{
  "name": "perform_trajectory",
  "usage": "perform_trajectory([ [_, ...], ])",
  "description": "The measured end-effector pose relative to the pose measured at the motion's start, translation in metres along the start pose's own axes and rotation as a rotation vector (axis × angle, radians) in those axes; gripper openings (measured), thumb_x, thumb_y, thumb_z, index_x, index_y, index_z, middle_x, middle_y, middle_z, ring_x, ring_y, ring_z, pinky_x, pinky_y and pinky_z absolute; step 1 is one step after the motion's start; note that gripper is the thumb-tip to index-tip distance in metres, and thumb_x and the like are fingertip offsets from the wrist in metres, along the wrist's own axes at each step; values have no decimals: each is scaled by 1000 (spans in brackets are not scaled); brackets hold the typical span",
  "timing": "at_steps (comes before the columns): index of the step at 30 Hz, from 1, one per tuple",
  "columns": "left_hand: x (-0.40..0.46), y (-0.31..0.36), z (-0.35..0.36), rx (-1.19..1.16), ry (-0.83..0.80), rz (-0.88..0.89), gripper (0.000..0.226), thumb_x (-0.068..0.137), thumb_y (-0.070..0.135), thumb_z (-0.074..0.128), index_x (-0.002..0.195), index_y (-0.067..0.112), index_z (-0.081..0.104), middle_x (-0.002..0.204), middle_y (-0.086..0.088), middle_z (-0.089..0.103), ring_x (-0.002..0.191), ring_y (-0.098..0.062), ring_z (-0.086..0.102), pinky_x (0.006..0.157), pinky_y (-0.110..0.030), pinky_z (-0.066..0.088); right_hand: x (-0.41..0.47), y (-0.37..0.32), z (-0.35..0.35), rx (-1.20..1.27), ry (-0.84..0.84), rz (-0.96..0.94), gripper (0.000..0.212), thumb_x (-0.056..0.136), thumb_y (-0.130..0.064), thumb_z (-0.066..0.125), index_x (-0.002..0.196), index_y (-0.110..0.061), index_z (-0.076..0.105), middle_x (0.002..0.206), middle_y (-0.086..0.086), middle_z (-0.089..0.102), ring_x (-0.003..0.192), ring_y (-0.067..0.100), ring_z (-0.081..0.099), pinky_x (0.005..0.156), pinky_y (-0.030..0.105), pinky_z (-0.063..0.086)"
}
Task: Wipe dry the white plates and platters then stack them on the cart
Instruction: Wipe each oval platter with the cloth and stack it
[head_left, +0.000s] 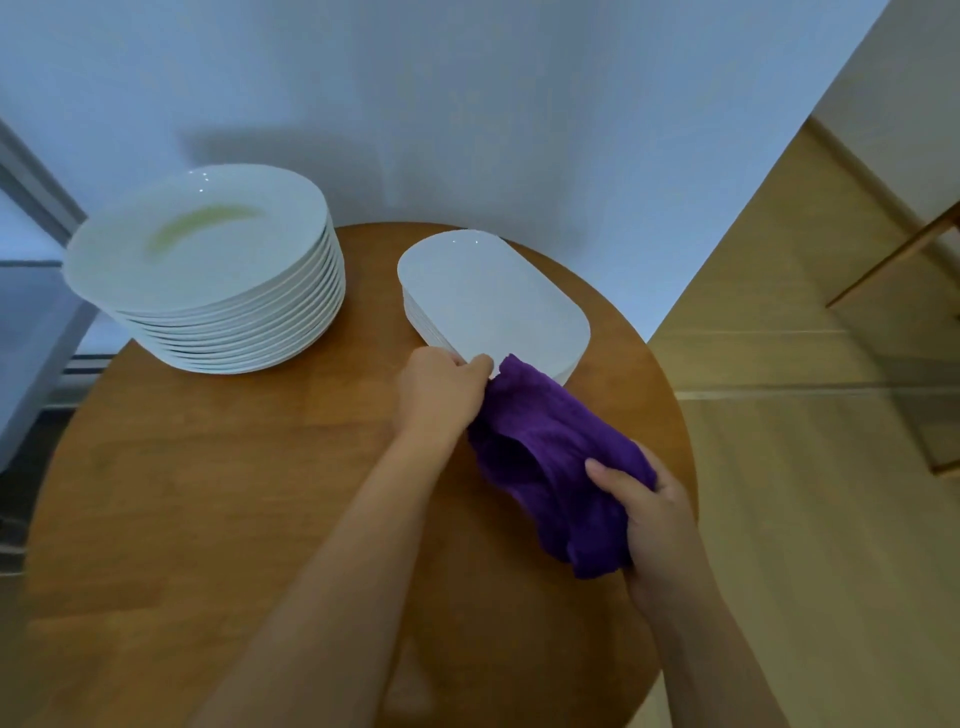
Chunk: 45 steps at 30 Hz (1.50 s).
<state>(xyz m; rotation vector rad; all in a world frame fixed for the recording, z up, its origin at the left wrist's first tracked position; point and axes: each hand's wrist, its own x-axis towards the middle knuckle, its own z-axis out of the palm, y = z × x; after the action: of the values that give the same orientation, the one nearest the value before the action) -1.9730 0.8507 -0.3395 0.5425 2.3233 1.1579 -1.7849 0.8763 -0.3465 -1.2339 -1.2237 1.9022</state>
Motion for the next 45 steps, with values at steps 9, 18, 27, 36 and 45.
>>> perform_trajectory([
  [9, -41, -14, -48, -262, -26, -89, 25, 93, 16, 53, 74, 7, 65, 68, -4, 69, 59, -15, 68, 62, -34, 57, -42, -3, -2, 153, 114, 42, 21, 78, -10, 68, 99, -15, 68, 86, 4, 75, 78, 20, 72, 65, 32, 51],
  [18, -166, -49, -117, -330, -140, -17, 23, 92, 17, 54, 79, 8, 71, 70, -6, 72, 58, -13, 68, 49, -19, 52, -112, -2, 23, 341, -10, 109, 44, 85, -30, 61, 128, -21, 55, 116, 4, 68, 105, 24, 65, 83, 41, 53],
  [27, -257, -82, -160, -339, -204, 58, 18, 91, 11, 55, 88, 14, 72, 82, -1, 74, 75, -19, 68, 66, -29, 54, -178, 20, 25, 252, -255, 108, 50, 64, -27, 66, 113, -17, 64, 105, 7, 72, 92, 26, 70, 66, 34, 55],
  [36, -268, -87, -150, -1110, -230, -362, 29, 96, 41, 42, 101, 25, 65, 92, -3, 75, 79, -25, 72, 57, -38, 58, -198, 18, 30, -58, -177, 104, 38, 72, -39, 72, 106, -26, 63, 100, 4, 73, 90, 28, 69, 72, 40, 56],
  [45, -266, -86, -145, -1048, -144, -258, 23, 97, 41, 40, 99, 31, 60, 81, 5, 75, 84, -26, 69, 56, -37, 58, -199, -46, 46, -691, -85, -808, 35, 82, -53, 49, 116, -48, 55, 121, -3, 58, 109, 11, 55, 86, 33, 48],
])
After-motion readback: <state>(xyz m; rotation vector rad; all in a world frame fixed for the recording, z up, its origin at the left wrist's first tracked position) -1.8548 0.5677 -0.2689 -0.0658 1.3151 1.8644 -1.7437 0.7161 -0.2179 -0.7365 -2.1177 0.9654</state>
